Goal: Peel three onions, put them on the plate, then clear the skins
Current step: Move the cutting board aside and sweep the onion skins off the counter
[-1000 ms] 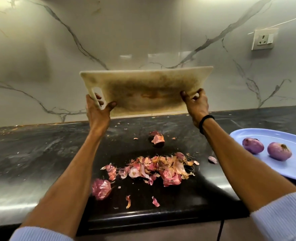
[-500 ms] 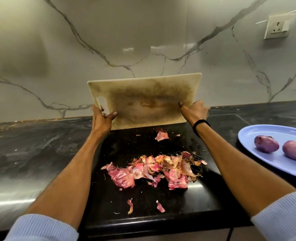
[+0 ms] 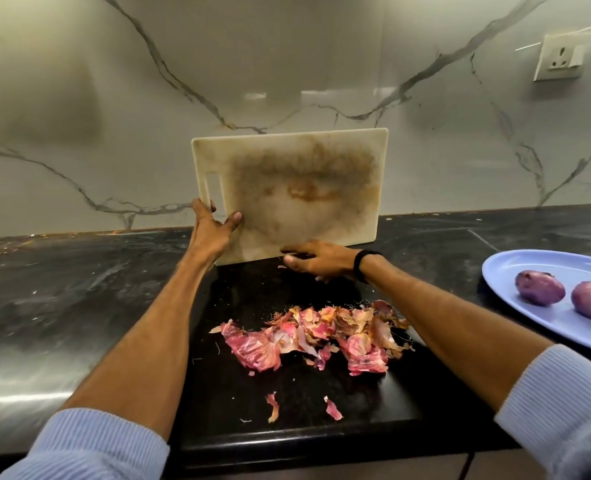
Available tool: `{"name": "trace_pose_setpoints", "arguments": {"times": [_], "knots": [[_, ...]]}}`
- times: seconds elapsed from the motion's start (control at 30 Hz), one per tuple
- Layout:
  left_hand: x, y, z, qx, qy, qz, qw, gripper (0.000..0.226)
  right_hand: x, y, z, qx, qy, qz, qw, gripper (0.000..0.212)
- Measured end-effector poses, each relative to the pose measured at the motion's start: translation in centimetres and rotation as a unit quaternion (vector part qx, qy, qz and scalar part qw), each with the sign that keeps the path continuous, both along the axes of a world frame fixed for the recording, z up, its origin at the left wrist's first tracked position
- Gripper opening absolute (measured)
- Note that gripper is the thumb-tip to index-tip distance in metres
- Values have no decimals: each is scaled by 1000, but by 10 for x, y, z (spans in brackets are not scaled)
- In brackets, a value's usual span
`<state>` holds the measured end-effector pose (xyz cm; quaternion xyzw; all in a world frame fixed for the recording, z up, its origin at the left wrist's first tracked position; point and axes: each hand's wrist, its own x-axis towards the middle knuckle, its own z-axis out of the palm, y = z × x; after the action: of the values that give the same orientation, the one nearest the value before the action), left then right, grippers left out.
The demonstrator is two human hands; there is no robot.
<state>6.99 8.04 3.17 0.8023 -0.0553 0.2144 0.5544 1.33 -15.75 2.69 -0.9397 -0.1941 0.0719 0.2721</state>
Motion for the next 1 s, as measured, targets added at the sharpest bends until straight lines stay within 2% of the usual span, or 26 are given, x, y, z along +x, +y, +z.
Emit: {"name": "trace_pose_setpoints", "arguments": {"times": [0.1, 0.17, 0.23, 0.33, 0.4, 0.47, 0.5, 0.57, 0.6, 0.7, 0.77, 0.83, 0.9, 1.0], "knots": [[1, 0, 0, 5, -5, 4, 1000, 46, 2, 18, -7, -92, 29, 53, 994, 60], [1, 0, -1, 6, -4, 6, 1000, 48, -5, 23, -6, -106, 37, 61, 992, 61], [1, 0, 0, 0, 0, 1, 1000, 49, -18, 15, -3, -27, 94, 65, 993, 57], [3, 2, 0, -16, 1, -15, 1000, 54, -37, -15, 5, 86, 173, 130, 973, 49], [4, 3, 1, -27, 11, -25, 999, 58, -39, -37, 9, 184, 159, 107, 964, 44], [6, 6, 0, -38, 20, -35, 998, 63, -37, -58, 17, 269, 98, 27, 958, 45], [5, 6, 0, -44, 27, -38, 998, 66, -36, -67, 19, 280, 58, -20, 958, 46], [6, 7, -1, -56, 51, -38, 996, 70, -34, -83, 13, 240, 2, -95, 966, 45], [7, 8, -2, -63, 68, -38, 995, 71, -34, -87, 8, 203, 6, -118, 972, 45], [10, 16, -4, -75, 108, -54, 990, 86, -38, -76, -4, 138, 113, -120, 977, 59], [9, 19, -4, -73, 121, -61, 988, 101, -42, -64, -3, 145, 156, -65, 975, 61], [8, 18, -4, -74, 126, -68, 987, 92, -44, -55, 1, 185, 192, 13, 964, 62], [6, 14, -5, -64, 135, -73, 986, 70, -49, -51, 8, 232, 221, 58, 945, 63], [6, 12, -10, -54, 158, -98, 981, 49, -50, -53, 14, 299, 196, 36, 933, 61]]}}
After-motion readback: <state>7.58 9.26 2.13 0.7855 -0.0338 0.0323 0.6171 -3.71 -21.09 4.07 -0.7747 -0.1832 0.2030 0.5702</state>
